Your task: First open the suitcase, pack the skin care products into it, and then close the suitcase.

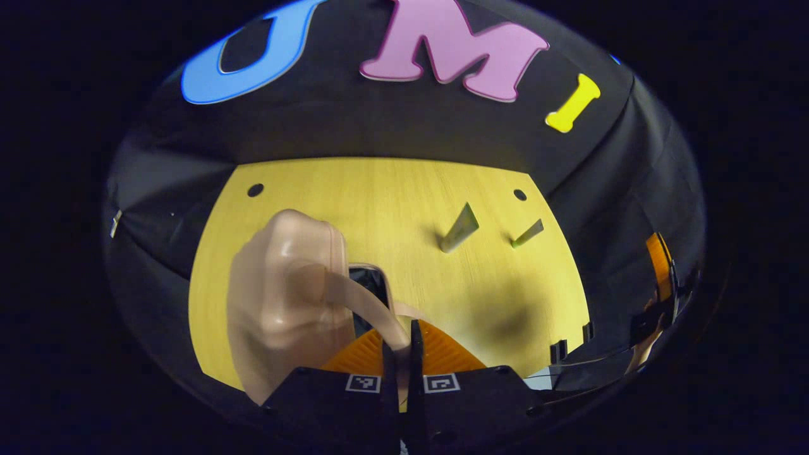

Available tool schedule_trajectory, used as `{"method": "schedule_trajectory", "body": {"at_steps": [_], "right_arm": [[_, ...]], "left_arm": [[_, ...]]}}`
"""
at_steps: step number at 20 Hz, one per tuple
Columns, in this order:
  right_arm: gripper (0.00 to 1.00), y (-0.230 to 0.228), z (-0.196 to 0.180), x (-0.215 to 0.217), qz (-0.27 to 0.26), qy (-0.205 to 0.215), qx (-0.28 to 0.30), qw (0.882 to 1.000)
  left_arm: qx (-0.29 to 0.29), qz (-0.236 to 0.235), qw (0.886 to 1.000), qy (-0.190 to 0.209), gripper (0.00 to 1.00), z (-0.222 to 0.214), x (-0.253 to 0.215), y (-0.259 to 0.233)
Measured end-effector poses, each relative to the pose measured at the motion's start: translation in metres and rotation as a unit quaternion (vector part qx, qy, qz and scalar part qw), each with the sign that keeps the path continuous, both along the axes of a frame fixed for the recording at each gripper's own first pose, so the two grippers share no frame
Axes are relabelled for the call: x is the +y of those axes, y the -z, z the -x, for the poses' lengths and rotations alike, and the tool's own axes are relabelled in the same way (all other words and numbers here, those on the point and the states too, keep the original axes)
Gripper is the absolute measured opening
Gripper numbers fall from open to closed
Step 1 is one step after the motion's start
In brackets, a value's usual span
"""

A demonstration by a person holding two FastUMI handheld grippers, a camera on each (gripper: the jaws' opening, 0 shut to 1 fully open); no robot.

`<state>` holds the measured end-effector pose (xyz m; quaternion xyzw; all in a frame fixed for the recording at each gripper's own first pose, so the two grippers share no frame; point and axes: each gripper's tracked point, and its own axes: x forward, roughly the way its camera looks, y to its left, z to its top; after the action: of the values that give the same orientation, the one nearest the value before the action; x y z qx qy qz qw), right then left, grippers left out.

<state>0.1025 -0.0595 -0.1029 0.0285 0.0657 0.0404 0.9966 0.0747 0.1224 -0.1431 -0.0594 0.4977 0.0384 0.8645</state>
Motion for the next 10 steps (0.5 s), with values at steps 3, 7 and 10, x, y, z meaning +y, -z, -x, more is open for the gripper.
{"method": "schedule_trajectory", "body": {"at_steps": [3, 7, 10], "right_arm": [[0.96, -0.012, -0.005, 0.037, -0.01, -0.018, -0.012, 1.0], [0.96, -0.014, -0.007, 0.069, 0.001, -0.034, -0.003, 0.999], [0.96, -0.013, -0.007, 0.081, 0.013, -0.031, 0.006, 0.999]], "left_arm": [[-0.021, -0.036, 0.998, -0.057, 0.13, 0.025, 0.093, -0.034], [-0.021, -0.12, 0.987, -0.101, 0.1, 0.051, 0.215, -0.041], [-0.002, -0.189, 0.971, -0.145, 0.1, 0.065, 0.315, -0.016]]}}
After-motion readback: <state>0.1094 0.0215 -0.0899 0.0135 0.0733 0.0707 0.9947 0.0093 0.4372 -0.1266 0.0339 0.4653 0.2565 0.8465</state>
